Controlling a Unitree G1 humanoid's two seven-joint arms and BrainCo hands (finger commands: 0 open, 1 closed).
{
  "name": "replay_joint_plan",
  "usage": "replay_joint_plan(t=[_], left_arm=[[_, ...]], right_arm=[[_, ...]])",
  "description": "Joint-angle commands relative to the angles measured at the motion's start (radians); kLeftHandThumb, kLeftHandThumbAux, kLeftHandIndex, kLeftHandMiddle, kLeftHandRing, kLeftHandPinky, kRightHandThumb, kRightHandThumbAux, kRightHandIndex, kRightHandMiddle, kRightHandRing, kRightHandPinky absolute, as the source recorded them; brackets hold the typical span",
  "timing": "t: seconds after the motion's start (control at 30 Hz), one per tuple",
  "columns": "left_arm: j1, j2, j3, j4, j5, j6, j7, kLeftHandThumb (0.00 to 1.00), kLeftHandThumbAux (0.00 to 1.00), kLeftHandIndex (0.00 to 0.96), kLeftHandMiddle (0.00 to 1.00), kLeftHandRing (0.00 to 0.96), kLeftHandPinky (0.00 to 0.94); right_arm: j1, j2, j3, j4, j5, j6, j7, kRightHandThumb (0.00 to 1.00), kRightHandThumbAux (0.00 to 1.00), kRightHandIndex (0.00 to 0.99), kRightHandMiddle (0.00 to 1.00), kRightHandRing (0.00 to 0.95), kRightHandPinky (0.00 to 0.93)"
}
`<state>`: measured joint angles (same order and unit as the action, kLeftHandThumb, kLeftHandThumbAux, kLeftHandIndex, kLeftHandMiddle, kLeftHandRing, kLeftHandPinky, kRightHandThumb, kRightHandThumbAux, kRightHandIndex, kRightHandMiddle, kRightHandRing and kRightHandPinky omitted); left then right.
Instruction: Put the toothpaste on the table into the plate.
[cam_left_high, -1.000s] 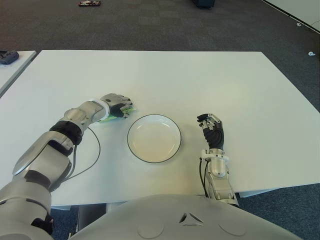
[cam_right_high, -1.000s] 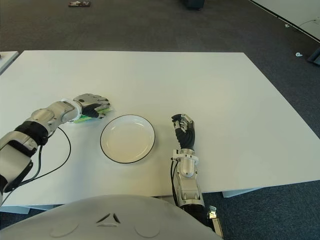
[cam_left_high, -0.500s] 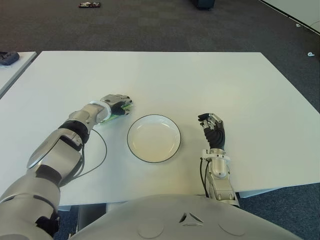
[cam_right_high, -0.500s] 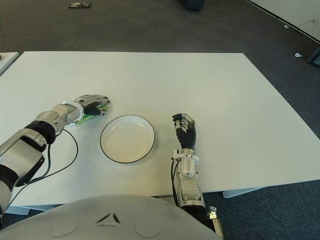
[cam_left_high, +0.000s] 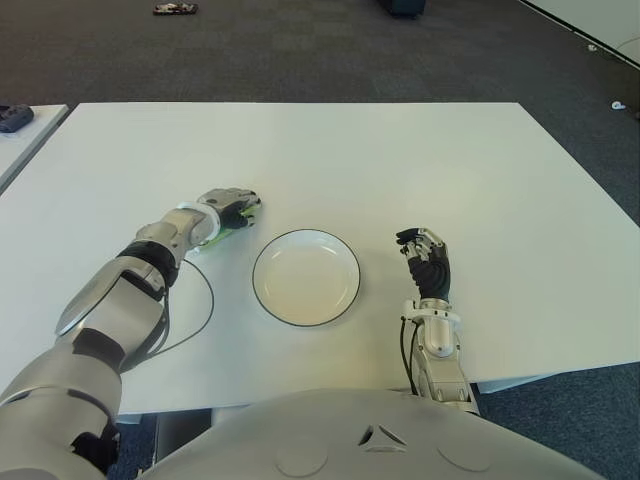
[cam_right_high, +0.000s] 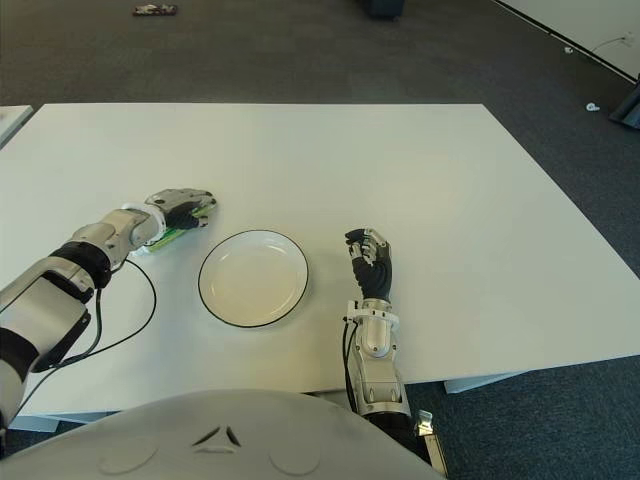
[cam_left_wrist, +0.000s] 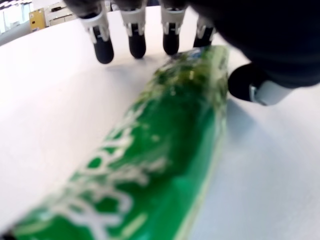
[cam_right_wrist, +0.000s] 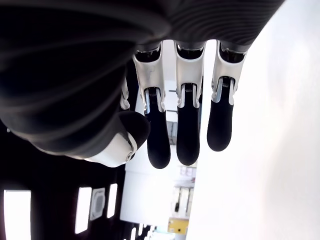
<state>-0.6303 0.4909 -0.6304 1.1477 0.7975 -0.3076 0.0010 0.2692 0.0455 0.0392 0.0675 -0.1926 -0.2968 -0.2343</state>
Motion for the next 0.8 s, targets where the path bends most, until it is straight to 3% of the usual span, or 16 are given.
replay_joint_plan(t=[0.03, 0.27, 0.33, 0.43, 0.67, 0.8], left_arm=[[0.114, 0.038, 0.001, -0.004, -0.023, 0.058, -0.133, 0.71, 0.386, 0.367, 0.485, 0.501, 0.538], [0.152, 0.06, 0.002, -0.124, -0.025, 0.108, -0.143, 0.764, 0.438, 0.417, 0.601, 0.623, 0.641], [0.163, 0.071, -0.006, -0.16, -0.014, 0.114, -0.135, 0.811, 0.57, 0.403, 0.578, 0.639, 0.642], [0.181, 0.089, -0.016, -0.215, -0.002, 0.12, -0.124, 0.837, 0.63, 0.402, 0.572, 0.663, 0.66], [0.213, 0.124, -0.009, -0.33, -0.003, 0.14, -0.155, 0.851, 0.657, 0.406, 0.582, 0.698, 0.681], [0.235, 0.14, 0.006, -0.404, -0.014, 0.162, -0.179, 0.855, 0.657, 0.435, 0.511, 0.727, 0.711]], right_arm=[[-0.007, 0.002, -0.005, 0.0, 0.005, 0.023, 0.003, 0.702, 0.733, 0.426, 0.456, 0.431, 0.445], [-0.011, 0.0, -0.006, 0.003, 0.004, 0.023, 0.003, 0.702, 0.733, 0.426, 0.455, 0.429, 0.441], [-0.012, -0.001, -0.007, 0.003, 0.001, 0.026, 0.002, 0.701, 0.733, 0.426, 0.453, 0.427, 0.438], [-0.013, -0.001, -0.007, 0.003, -0.003, 0.03, -0.001, 0.701, 0.733, 0.426, 0.451, 0.424, 0.435], [-0.017, 0.001, -0.006, 0.007, -0.005, 0.035, -0.005, 0.702, 0.733, 0.426, 0.453, 0.426, 0.438], [-0.019, 0.0, -0.007, 0.012, -0.001, 0.03, -0.003, 0.702, 0.733, 0.426, 0.457, 0.431, 0.44]])
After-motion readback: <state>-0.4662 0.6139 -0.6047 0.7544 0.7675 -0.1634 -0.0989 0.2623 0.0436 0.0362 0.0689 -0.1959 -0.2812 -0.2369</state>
